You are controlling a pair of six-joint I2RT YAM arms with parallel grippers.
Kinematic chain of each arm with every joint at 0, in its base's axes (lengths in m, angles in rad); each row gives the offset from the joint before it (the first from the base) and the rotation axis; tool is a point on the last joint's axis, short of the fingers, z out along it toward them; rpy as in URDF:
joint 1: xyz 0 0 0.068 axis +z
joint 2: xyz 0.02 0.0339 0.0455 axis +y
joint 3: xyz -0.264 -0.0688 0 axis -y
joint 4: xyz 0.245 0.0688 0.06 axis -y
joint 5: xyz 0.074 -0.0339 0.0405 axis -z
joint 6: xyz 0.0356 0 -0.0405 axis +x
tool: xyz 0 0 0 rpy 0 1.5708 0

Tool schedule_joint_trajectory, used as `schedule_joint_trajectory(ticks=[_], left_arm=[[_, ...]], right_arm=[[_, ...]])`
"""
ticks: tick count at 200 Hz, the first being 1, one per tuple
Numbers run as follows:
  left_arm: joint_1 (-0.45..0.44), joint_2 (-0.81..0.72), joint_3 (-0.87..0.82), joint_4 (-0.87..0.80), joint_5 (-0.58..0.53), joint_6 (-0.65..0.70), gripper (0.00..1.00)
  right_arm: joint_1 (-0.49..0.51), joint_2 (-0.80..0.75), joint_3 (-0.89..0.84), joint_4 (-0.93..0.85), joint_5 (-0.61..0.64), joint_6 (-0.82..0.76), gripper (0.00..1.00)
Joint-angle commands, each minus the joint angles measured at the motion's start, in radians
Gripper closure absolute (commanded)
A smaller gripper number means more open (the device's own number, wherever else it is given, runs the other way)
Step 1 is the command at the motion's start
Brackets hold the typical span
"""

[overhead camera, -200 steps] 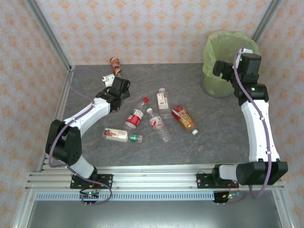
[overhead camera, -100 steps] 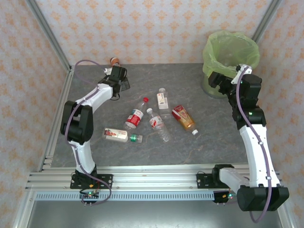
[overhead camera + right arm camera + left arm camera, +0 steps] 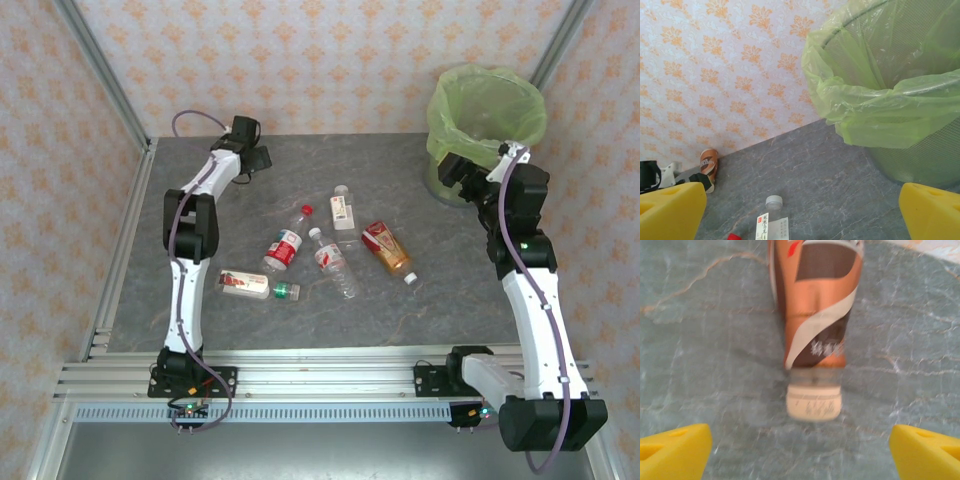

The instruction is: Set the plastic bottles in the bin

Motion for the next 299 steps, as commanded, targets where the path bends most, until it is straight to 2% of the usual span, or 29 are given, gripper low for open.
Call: schedule_joint_trajectory(ticks=[1, 23, 52, 121, 145, 195, 213, 238, 299], left_arm=[[-0.003, 0.067, 0.149, -0.141, -0.036, 0.042, 0.14], [-0.002, 0.132, 0.246, -0.176, -0.044, 0.043, 0.20], [-0.001, 0.198, 0.331, -0.210, -0.041, 0.033, 0.22], [0.009, 0.277, 0.415, -0.198, -0.035, 0.023, 0.41], [0.013, 0.283, 0.423, -0.184, -0.006, 0.020, 0.52], [0.011, 0.274, 0.422, -0.211, -0.020, 0.019, 0.75], [0.004, 0.236, 0.362, -0.206, -0.015, 0.035, 0.88], [-0.003, 0.130, 0.186, -0.120, 0.001, 0.050, 1.00], [-0.024, -0.115, -0.135, 0.036, 0.062, 0.037, 1.00]], right_arm=[[-0.003, -0.025, -0.007, 0.031, 0.002, 0.010, 0.01], [-0.003, -0.032, -0.011, 0.025, 0.007, 0.008, 0.01], [-0.003, -0.041, -0.013, 0.021, 0.013, 0.005, 0.01], [-0.003, -0.064, -0.010, -0.018, 0.034, -0.021, 0.01], [-0.003, -0.073, -0.020, -0.018, 0.042, -0.020, 0.01], [-0.003, -0.077, -0.027, -0.018, 0.041, -0.018, 0.01], [-0.003, -0.082, -0.032, -0.018, 0.043, -0.018, 0.01], [-0.003, -0.082, -0.049, -0.011, 0.049, -0.014, 0.01], [-0.003, -0.062, -0.075, 0.009, 0.013, 0.018, 0.01]])
